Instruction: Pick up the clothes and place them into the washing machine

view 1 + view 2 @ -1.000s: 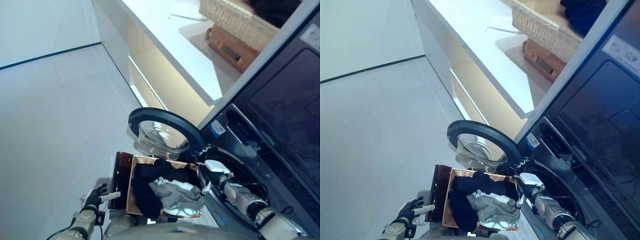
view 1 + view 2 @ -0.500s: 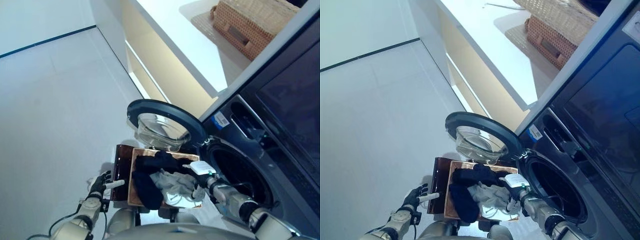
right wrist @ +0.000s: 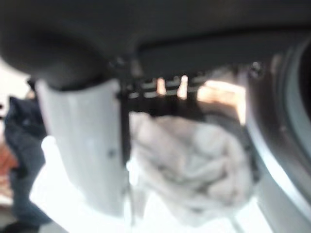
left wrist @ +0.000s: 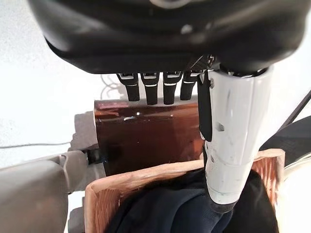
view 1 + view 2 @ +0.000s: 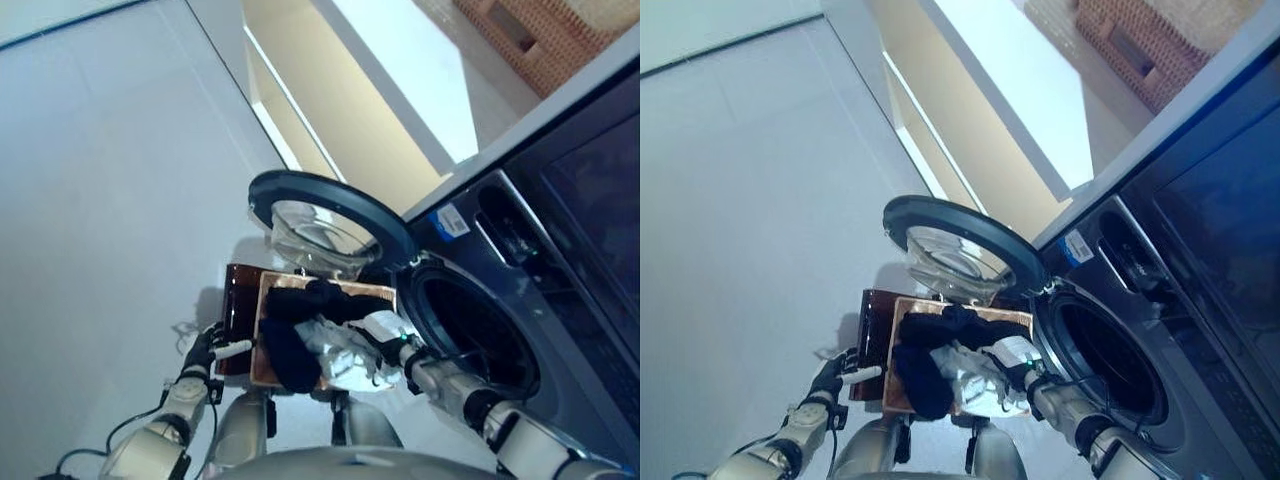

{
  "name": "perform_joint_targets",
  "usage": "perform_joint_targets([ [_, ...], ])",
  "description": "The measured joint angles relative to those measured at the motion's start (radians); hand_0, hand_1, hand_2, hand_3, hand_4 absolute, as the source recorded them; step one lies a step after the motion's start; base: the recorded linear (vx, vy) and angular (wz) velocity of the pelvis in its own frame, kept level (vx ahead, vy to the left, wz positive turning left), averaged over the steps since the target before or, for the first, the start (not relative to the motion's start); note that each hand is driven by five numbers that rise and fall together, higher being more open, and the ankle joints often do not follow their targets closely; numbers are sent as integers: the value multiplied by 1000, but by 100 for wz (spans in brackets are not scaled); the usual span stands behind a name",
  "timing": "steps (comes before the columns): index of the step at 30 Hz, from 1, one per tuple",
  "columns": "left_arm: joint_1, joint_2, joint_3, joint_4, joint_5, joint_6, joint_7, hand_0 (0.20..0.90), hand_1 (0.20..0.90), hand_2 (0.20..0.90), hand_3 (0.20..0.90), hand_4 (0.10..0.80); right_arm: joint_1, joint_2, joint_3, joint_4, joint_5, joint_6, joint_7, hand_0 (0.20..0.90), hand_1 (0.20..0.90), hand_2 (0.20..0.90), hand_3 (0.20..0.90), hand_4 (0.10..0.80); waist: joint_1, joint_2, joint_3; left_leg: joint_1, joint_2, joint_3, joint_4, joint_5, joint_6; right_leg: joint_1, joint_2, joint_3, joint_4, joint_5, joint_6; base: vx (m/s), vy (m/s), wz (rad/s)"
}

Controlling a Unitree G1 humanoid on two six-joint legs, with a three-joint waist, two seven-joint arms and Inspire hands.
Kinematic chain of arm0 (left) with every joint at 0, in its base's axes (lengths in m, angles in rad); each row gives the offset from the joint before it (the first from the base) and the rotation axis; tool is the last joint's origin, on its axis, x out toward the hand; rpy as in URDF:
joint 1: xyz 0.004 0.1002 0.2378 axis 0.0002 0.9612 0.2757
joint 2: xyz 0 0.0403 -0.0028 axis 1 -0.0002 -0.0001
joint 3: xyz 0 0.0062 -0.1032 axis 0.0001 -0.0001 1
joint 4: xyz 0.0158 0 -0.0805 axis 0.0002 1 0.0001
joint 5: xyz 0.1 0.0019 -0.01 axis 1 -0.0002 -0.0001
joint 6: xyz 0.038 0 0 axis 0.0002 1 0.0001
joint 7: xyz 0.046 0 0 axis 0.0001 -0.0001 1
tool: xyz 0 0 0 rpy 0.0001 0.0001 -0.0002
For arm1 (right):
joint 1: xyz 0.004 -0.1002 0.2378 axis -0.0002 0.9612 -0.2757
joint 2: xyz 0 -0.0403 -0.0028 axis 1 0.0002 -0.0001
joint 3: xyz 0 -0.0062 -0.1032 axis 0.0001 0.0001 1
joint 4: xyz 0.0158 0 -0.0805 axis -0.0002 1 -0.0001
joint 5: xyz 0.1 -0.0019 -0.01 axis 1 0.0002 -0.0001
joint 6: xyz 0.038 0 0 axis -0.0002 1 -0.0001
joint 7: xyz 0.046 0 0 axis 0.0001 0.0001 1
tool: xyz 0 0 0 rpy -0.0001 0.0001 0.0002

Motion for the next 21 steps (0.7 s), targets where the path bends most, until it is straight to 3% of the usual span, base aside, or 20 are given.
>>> perform_joint_targets([
  [11,-55,22,-33,-16,-43,-21,52,900,900,900,900,800,-90,118,51,156,0,64,-53,900,900,900,900,800,3,11,17,-101,20,-28,2,30,-21,-103,21,-21,26,9,-16,-60,-32,7],
  [21,-100,26,-40,-24,-71,-21,67,900,900,900,900,800,-146,119,59,174,0,86,-57,900,900,900,900,800,4,35,42,-144,27,-36,-12,51,-30,-163,27,-23,48,11,-22,-9,-1,0],
])
